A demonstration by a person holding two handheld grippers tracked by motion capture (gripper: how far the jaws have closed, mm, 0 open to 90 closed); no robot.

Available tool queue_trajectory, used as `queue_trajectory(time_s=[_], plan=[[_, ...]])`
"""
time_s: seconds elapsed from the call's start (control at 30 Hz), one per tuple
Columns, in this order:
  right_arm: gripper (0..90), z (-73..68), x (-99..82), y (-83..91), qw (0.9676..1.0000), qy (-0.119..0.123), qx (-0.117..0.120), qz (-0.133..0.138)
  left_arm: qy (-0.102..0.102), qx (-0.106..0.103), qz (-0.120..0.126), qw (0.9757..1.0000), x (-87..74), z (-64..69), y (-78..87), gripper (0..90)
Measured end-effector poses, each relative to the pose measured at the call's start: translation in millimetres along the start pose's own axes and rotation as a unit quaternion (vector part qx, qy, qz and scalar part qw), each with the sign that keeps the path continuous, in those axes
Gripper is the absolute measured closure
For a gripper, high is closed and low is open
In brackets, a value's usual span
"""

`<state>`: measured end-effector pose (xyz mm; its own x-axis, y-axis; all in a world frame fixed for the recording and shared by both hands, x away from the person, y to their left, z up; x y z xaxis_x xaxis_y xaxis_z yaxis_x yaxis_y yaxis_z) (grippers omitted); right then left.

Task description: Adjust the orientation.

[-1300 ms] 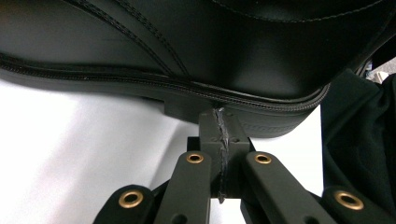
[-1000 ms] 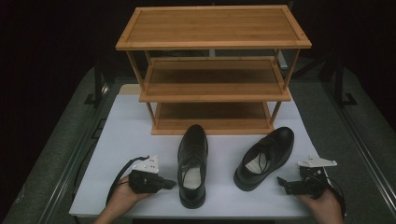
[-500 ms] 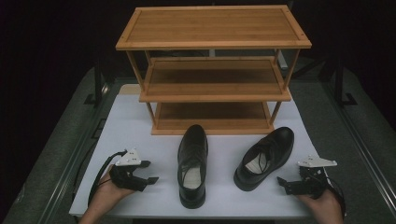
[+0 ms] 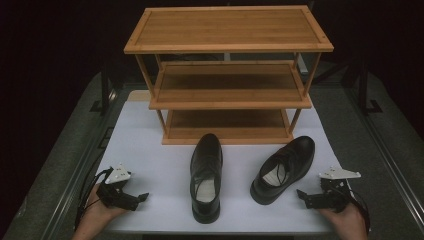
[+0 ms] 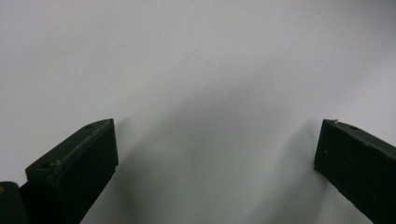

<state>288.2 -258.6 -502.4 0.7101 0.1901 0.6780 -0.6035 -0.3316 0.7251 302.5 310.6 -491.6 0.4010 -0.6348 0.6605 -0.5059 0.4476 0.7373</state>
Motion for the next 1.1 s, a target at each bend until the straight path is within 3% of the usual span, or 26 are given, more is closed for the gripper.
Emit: queue_trajectory(time_s=[0.03,0.67,0.7,0.73,0.77,0.9,0.93,1.03,1.1], plan=[[0.0,0.0,0.0,0.0,1.0000,0.000,0.000,0.000,0.016,-0.008,0.011,0.9998,-2.0,-2.2,-1.8,0.0],[0.0,0.8,0.4,6.7,0.9999,-0.009,0.007,-0.004,0.015,-0.006,0.012,0.9998,-2.4,-1.5,-2.2,0.0],[3.5,1.8,1.2,8.7,0.9999,-0.010,0.007,-0.004,0.015,-0.006,0.012,0.9998,-2.5,-1.4,-2.2,0.0],[14.0,3.7,3.7,13.1,0.9999,-0.008,0.014,0.001,0.015,-0.006,0.012,0.9998,-2.5,-1.5,-2.3,0.0],[14.0,3.7,3.7,13.1,0.9999,-0.008,0.014,0.001,0.015,-0.006,0.012,0.9998,-2.5,-1.5,-2.3,0.0],[32.5,14.1,18.8,24.5,0.9994,-0.025,0.008,0.022,0.015,-0.006,0.011,0.9998,-2.6,-1.5,-2.2,0.0],[32.5,14.1,18.8,24.5,0.9994,-0.025,0.008,0.022,0.015,-0.006,0.011,0.9998,-2.6,-1.5,-2.2,0.0],[51.0,22.0,28.9,28.6,0.9991,-0.029,0.006,0.032,0.013,-0.003,0.014,0.9998,-2.8,-1.1,-2.1,0.0],[67.9,29.6,41.1,26.9,0.9989,-0.029,0.005,0.035,0.013,-0.003,0.015,0.9998,-2.9,-1.1,-2.0,0.0]])
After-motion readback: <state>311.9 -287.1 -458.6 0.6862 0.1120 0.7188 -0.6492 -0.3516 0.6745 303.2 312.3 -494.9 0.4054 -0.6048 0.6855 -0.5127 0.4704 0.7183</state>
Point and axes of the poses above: each handheld gripper's, and its own axes: y roughly backward along the jaws, x roughly out of its top, z roughly to its right, the point moved 6 cm from there along -y, roughly forward along the jaws, and after that the axes turned 8 degrees about -y, right-handed, at the moved point
